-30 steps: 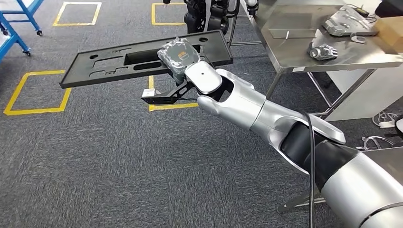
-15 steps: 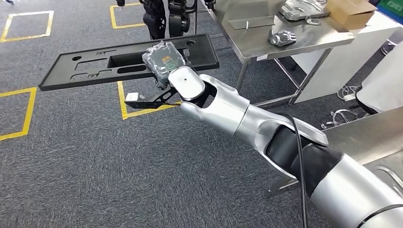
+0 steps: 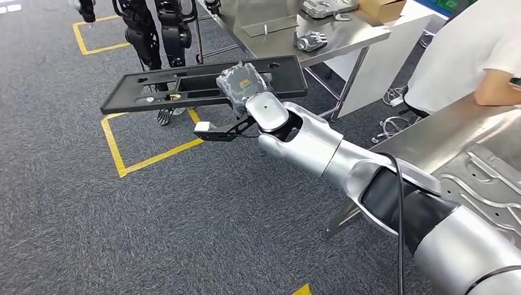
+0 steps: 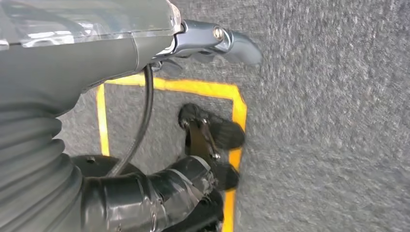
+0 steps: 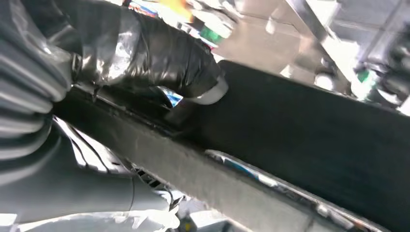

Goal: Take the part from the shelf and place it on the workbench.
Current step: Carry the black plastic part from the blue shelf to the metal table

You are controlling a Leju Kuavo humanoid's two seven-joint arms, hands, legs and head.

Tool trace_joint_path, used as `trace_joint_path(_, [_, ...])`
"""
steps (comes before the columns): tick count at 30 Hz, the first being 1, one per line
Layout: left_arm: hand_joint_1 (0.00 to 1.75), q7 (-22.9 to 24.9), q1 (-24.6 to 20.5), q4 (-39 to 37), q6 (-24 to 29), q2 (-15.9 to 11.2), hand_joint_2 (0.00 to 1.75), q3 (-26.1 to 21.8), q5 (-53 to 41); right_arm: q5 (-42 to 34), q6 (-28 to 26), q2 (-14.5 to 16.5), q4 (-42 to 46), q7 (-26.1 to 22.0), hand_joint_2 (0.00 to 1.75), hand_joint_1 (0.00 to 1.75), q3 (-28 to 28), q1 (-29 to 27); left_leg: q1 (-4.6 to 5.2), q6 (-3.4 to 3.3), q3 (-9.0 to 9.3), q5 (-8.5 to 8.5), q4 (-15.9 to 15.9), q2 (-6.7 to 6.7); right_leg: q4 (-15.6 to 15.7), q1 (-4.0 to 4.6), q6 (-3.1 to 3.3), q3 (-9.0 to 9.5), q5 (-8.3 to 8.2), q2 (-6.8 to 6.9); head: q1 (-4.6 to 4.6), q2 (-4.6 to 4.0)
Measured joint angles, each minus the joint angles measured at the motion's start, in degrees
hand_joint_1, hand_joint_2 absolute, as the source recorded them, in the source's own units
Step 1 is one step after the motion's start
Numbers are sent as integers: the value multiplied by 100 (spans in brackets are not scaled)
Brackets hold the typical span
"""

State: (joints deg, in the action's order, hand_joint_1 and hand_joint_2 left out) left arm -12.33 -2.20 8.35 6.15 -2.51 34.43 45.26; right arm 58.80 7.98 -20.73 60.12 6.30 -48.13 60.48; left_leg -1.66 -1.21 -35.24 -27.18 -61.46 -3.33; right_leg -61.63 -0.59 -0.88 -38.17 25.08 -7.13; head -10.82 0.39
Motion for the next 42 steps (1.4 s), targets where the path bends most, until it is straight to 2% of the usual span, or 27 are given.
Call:
trace_joint_path(1, [0, -3, 1, 0, 1, 8, 175, 7, 1, 0, 0, -81, 25, -5, 175, 175, 31, -29, 3, -39, 24, 13, 40, 84, -157, 9, -28, -81, 80, 180, -3, 0])
trace_joint_path(3, [0, -6, 3, 0, 2, 15, 175, 14, 5, 0, 1, -222, 105, -17, 175, 175, 91, -90, 32, -97, 60, 10, 81, 241, -781, 13, -76, -401, 362, 571, -5, 0])
trace_joint_path(5, [0, -6, 7, 0, 5, 17, 175, 17, 11, -2, 4, -374, 188, -38, 175, 175, 147, -193, 54, -126, 80, -17, 85, 386, -1373, -12, -100, -732, 532, 665, -4, 0])
trace_joint_path(6, [0, -6, 8, 0, 7, 17, 175, 17, 13, -3, 8, -450, 221, -46, 175, 175, 170, -251, 60, -131, 95, -35, 84, 454, -1417, -16, -98, -777, 475, 676, -4, 0])
trace_joint_path(7, [0, -6, 8, 0, 8, 21, 175, 18, 14, -5, 10, -523, 248, -54, 175, 175, 192, -298, 66, -129, 117, -56, 84, 523, -1233, -14, -86, -704, 318, 695, -4, -1])
trace_joint_path(8, [0, -6, 8, 0, 8, 27, 175, 19, 15, -6, 14, -582, 277, -58, 175, 175, 215, -328, 72, -123, 145, -82, 85, 594, -859, 4, -56, -528, 97, 762, -4, -1])
trace_joint_path(10, [0, -5, 9, 0, 7, 52, 175, 21, 17, -6, 25, -667, 344, -63, 175, 175, 274, -344, 94, -100, 201, -132, 99, 732, -119, 104, 32, -162, -184, 1054, -5, -1])
trace_joint_path(12, [0, -5, 1, 0, 6, 73, 175, 25, 20, 8, 49, -738, 407, -59, 175, 175, 329, -340, 117, -59, 248, -170, 127, 864, 148, 199, 111, -35, -204, 1193, -5, 0])
trace_joint_path(14, [0, -8, -16, 0, 3, 87, 175, 38, 20, 46, 95, -836, 439, -54, 175, 175, 357, -337, 134, -10, 312, -216, 160, 989, 213, 188, 165, 7, -210, 1057, -5, 1])
trace_joint_path(16, [0, -20, -26, 0, -3, 96, 175, 55, 19, 101, 172, -909, 454, -51, 175, 175, 379, -292, 132, 25, 303, -352, -9, 840, 326, 133, 220, 119, -229, 929, -6, 0])
trace_joint_path(18, [0, -33, -21, 0, -15, 100, 175, 75, 17, 151, 268, -917, 450, -45, 175, 175, 392, -190, 111, 44, 32, -625, -615, 518, 380, 103, 271, 193, -234, 787, -7, -1])
trace_joint_path(20, [0, -36, -9, 0, -26, 106, 175, 109, 19, 181, 347, -904, 434, -49, 175, 175, 393, -113, 98, 66, -378, -817, -1291, 388, 362, 102, 298, 202, -219, 613, -7, 0])
trace_joint_path(21, [0, -37, -6, 0, -29, 107, 175, 124, 22, 191, 377, -898, 424, -56, 175, 175, 393, -97, 95, 75, -498, -771, -1409, 373, 346, 102, 300, 206, -207, 517, -7, 1])
trace_joint_path(22, [0, -36, -7, 0, -29, 107, 175, 135, 26, 199, 401, -891, 411, -62, 175, 175, 392, -85, 95, 79, -519, -615, -1317, 362, 321, 100, 295, 209, -191, 422, -7, 1])
trace_joint_path(23, [0, -36, -11, 0, -29, 107, 175, 140, 29, 205, 419, -883, 397, -68, 175, 175, 392, -73, 94, 76, -433, -375, -1015, 329, 286, 93, 280, 210, -168, 333, -7, 1])
trace_joint_path(25, [0, -31, -16, 0, -29, 106, 175, 147, 42, 214, 436, -865, 369, -71, 175, 175, 392, -26, 78, 59, -163, 2, -296, 111, 183, 77, 232, 181, -109, 180, -8, 1])
trace_joint_path(27, [0, -25, -19, -1, -31, 107, 175, 156, 61, 221, 440, -854, 342, -72, 175, 175, 392, 32, 75, 39, -28, 85, 25, -48, 113, 60, 171, 120, -84, 52, -8, 0])
trace_joint_path(29, [0, -17, -21, -2, -32, 113, 175, 161, 76, 223, 443, -855, 315, -72, 175, 175, 391, 61, 88, -4, -6, 88, 60, 34, 127, 38, 103, 87, -104, -68, -5, 0])
trace_joint_path(30, [0, -9, -22, -2, -31, 119, 175, 161, 82, 223, 443, -861, 301, -73, 175, 175, 390, 69, 84, -40, 14, 105, 96, 102, 119, 36, 71, 77, -93, -25, -8, -1])
trace_joint_path(32, [0, 10, -30, -2, -28, 129, 175, 161, 96, 223, 450, -869, 273, -74, 175, 175, 389, 120, 61, -111, 50, 144, 177, 231, -134, 47, 11, -54, 67, 273, -11, -1])
trace_joint_path(33, [0, 21, -30, -2, -27, 128, 175, 161, 102, 223, 458, -868, 260, -74, 175, 175, 387, 155, 63, -128, 59, 150, 199, 291, -424, 42, -17, -195, 218, 469, -13, -1])
trace_joint_path(34, [0, 30, -26, -3, -27, 127, 175, 161, 108, 223, 470, -861, 245, -73, 175, 175, 380, 185, 65, -136, 64, 146, 209, 350, -781, 26, -46, -377, 371, 590, -13, -1])
trace_joint_path(36, [0, 42, -20, -4, -27, 127, 175, 162, 123, 222, 509, -850, 207, -73, 175, 175, 347, 207, 65, -134, 77, 121, 207, 486, -1300, -18, -92, -662, 496, 673, -13, 0])
trace_joint_path(37, [0, 46, -19, -4, -27, 130, 175, 162, 130, 222, 526, -846, 184, -73, 175, 175, 330, 209, 64, -129, 92, 102, 206, 557, -1284, -37, -106, -673, 408, 697, -13, -1])
trace_joint_path(39, [0, 46, -21, -3, -27, 140, 175, 163, 142, 210, 543, -846, 144, -73, 175, 175, 311, 235, 62, -109, 143, 54, 205, 692, -649, -49, -106, -380, 14, 826, -13, -1])
trace_joint_path(41, [0, 34, -21, -3, -25, 148, 175, 163, 154, 171, 549, -849, 121, -76, 175, 175, 311, 306, 86, -65, 203, 5, 217, 818, 38, 28, -55, -46, -228, 1080, -13, -1])
trace_joint_path(42, [0, 23, -23, -4, -23, 149, 175, 163, 162, 142, 557, -866, 115, -79, 175, 175, 312, 345, 101, -37, 230, -16, 226, 880, 202, 70, -17, 28, -251, 1148, -12, 0])
